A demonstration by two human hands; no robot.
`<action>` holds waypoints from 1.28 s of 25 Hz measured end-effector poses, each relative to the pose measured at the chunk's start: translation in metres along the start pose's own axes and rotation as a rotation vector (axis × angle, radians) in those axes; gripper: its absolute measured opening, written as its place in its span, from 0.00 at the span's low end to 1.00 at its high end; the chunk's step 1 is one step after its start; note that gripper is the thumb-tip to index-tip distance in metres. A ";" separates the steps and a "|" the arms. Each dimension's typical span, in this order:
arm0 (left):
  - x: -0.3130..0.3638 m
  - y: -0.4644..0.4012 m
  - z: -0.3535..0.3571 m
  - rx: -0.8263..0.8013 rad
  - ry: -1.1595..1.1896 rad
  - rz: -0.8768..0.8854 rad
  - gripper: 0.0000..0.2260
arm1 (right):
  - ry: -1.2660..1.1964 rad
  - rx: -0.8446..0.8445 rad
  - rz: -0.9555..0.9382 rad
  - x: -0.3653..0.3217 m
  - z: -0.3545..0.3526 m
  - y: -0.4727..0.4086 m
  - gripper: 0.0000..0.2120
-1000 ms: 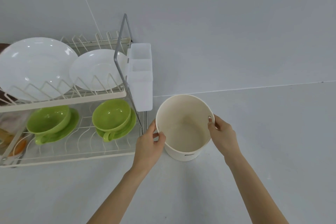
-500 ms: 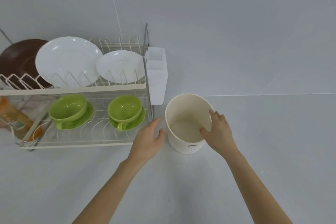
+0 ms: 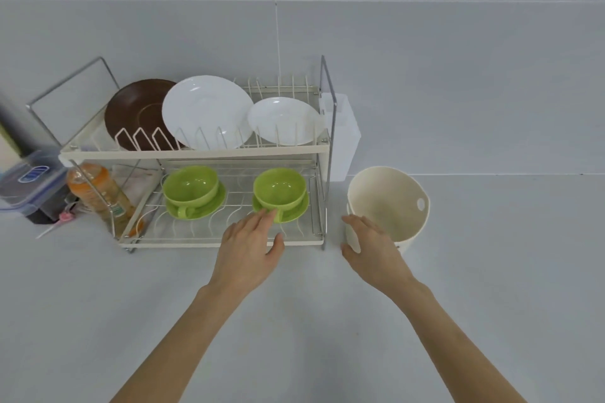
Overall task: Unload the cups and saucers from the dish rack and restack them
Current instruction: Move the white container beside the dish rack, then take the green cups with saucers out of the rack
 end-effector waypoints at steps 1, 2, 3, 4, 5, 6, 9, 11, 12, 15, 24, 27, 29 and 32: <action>-0.009 0.003 -0.001 -0.020 -0.032 -0.001 0.33 | 0.014 -0.009 -0.001 -0.006 0.008 -0.001 0.24; -0.016 0.005 -0.003 -0.038 -0.054 -0.006 0.35 | 0.024 -0.024 0.004 -0.012 0.015 -0.002 0.24; -0.025 0.007 -0.004 -0.047 -0.067 -0.010 0.37 | 0.030 -0.042 0.013 -0.017 0.022 -0.003 0.24; -0.032 0.008 -0.005 -0.051 -0.075 -0.009 0.38 | 0.029 -0.059 0.027 -0.023 0.029 -0.006 0.23; -0.038 0.008 -0.007 -0.052 -0.079 -0.006 0.38 | 0.022 -0.072 0.043 -0.028 0.034 -0.009 0.23; -0.045 0.007 -0.009 -0.053 -0.079 -0.001 0.38 | 0.009 -0.081 0.058 -0.034 0.039 -0.014 0.23; -0.060 0.000 -0.014 -0.078 -0.049 -0.003 0.36 | -0.034 -0.098 0.097 -0.050 0.050 -0.030 0.23; -0.072 -0.009 -0.012 -0.085 -0.010 -0.011 0.28 | -0.059 -0.103 0.134 -0.058 0.058 -0.044 0.23; -0.077 -0.015 -0.011 -0.097 0.013 -0.015 0.24 | -0.066 -0.103 0.159 -0.061 0.062 -0.051 0.23; -0.092 -0.034 -0.002 -0.120 0.115 -0.055 0.23 | -0.135 -0.120 0.246 -0.067 0.075 -0.074 0.21; -0.117 -0.098 0.035 -0.123 0.465 -0.295 0.25 | -0.452 -0.122 0.586 -0.067 0.095 -0.131 0.14; -0.120 -0.107 0.041 -0.127 0.596 -0.386 0.23 | -0.548 -0.121 0.623 -0.065 0.096 -0.138 0.11; -0.121 -0.109 0.041 -0.128 0.741 -0.514 0.28 | -0.623 -0.117 0.640 -0.066 0.095 -0.137 0.10; -0.122 -0.102 0.039 -0.089 0.855 -0.603 0.25 | -0.665 -0.101 0.624 -0.068 0.093 -0.127 0.12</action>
Point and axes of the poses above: each hand's wrist, its own y-axis away from the middle knuckle, its own z-axis out of the palm, x = y × z, the point moved 1 cm from there along -y, towards the middle knuckle, and after that the axes turned 14 degrees about z, right-handed, at the moved point
